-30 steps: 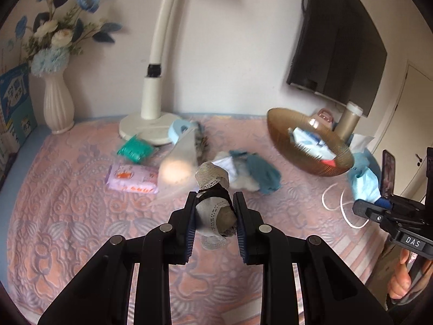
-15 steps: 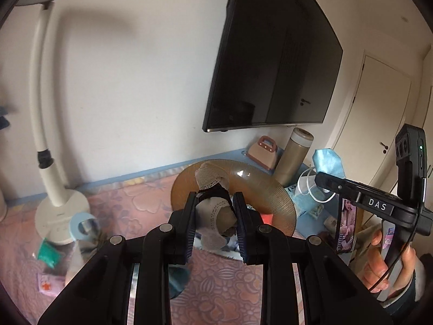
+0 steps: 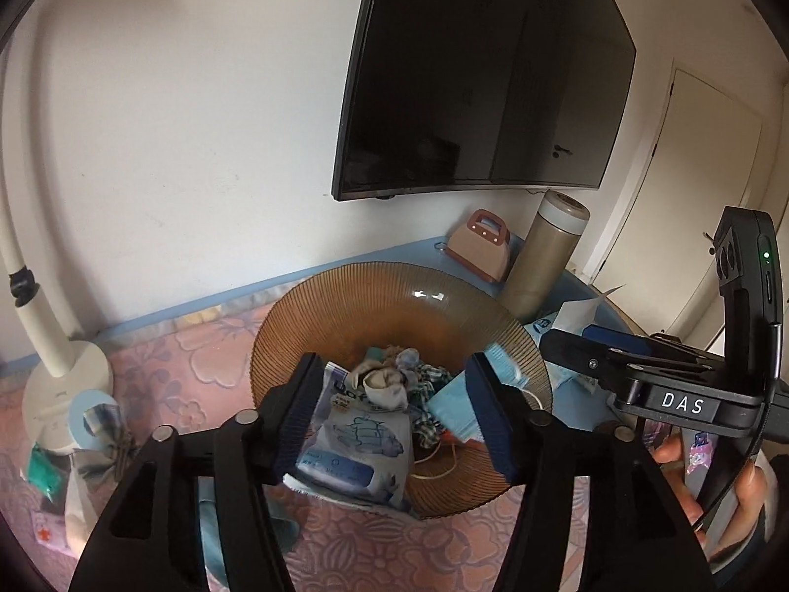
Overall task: Organize soft objects
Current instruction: 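Carry both items to the amber bowl and open both tools over it, then return both tools to the remaining items on the bed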
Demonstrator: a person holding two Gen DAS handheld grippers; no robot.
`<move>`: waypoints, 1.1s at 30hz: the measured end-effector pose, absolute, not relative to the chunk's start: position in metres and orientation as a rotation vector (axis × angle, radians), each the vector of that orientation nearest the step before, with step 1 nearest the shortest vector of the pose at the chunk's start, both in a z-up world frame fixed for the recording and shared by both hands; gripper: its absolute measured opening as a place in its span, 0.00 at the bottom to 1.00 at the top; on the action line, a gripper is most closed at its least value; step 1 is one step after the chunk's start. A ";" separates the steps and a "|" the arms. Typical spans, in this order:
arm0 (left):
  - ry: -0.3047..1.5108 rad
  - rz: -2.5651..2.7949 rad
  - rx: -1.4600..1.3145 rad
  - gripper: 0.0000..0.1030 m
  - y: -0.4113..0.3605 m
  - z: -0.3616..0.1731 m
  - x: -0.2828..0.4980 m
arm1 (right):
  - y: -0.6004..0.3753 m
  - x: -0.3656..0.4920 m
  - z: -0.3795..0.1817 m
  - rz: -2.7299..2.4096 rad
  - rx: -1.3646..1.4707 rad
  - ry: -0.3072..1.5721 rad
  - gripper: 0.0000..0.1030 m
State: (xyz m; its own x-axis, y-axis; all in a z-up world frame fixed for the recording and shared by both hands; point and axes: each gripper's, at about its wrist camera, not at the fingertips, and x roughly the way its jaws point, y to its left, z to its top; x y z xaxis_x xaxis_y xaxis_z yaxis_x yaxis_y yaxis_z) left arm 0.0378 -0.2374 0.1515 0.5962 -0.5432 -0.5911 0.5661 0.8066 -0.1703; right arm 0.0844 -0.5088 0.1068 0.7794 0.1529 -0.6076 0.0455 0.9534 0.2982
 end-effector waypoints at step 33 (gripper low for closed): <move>0.868 -0.124 -0.192 0.65 0.071 0.043 -0.048 | -0.283 -0.012 0.028 0.350 0.008 0.790 0.82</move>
State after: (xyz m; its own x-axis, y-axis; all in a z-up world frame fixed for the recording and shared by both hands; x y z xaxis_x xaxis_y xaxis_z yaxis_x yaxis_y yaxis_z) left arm -0.0477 0.0709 0.0434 0.6409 -0.1863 -0.7447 0.0303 0.9755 -0.2180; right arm -0.0118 -0.2830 0.0283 0.6496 0.3114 -0.6936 -0.3054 0.9423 0.1370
